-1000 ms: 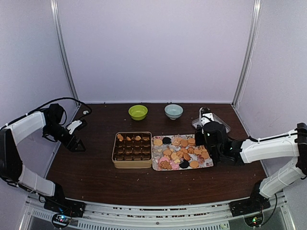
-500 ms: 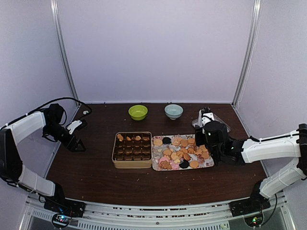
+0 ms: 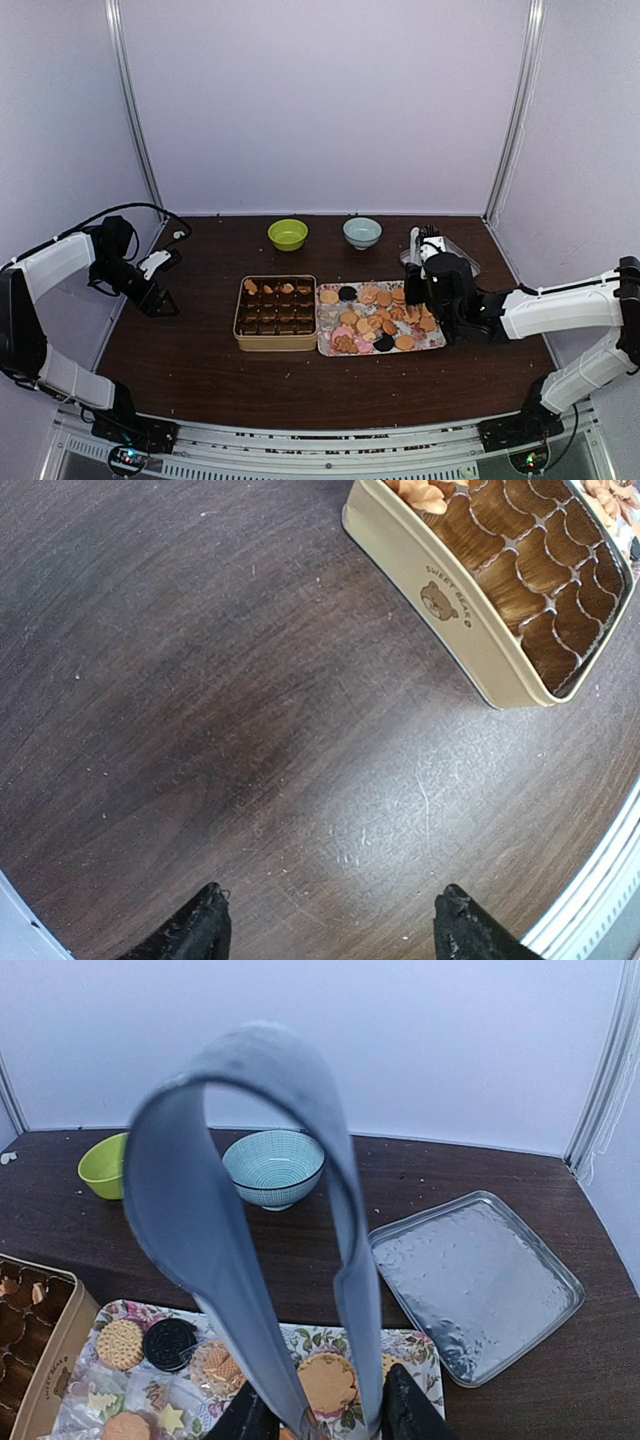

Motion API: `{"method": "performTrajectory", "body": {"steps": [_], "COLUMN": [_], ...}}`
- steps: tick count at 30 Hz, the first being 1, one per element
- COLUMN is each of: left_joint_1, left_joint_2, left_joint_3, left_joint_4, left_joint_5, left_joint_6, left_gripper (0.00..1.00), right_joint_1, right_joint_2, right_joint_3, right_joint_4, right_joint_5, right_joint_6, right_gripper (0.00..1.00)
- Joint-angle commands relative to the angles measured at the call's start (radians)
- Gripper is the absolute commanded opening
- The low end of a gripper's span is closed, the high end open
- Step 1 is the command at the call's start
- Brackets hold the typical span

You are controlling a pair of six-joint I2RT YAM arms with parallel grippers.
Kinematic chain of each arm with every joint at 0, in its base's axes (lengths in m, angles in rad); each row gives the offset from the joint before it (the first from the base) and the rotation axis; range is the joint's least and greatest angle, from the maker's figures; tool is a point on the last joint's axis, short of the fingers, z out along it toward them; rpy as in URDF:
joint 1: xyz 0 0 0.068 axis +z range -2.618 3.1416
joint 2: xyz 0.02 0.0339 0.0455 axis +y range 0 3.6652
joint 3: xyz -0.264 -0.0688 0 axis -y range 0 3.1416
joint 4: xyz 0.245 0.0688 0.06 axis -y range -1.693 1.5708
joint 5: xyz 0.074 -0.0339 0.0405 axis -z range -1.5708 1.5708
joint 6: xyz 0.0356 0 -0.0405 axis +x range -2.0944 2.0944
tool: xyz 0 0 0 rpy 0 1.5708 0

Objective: Pack the cookies
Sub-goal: Pick up the fake cookies from the plate.

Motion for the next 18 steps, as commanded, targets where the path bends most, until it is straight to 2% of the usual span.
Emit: {"method": "performTrajectory", "body": {"steps": [1,10,18], "left_joint_1": [0.009,0.010,0.009], "left_joint_2": [-0.002,-0.008,0.000], "left_joint_3": [0.031,0.025,0.031], "left_joint_4": [-0.006,-0.007,-0.006], "left_joint_5": [0.022,0.015,0.025], "left_joint_6": [0.000,0.003,0.001], "left_gripper": [0.72,0.72,0.72], "right_joint_1": [-0.008,-0.051,-0.072], "right_joint_2": [-0.028,-0.068,-0.113], "right_joint_3": [-0.020,-0.102,-0.167], "right_joint_4": [-0.010,-0.013,0.025], "right_joint_5": [-0.005,-0.006,-0.085], "right_joint_6": [0.044,0.178,0.338], "right_gripper": [0.33,0.40,0.41]}}
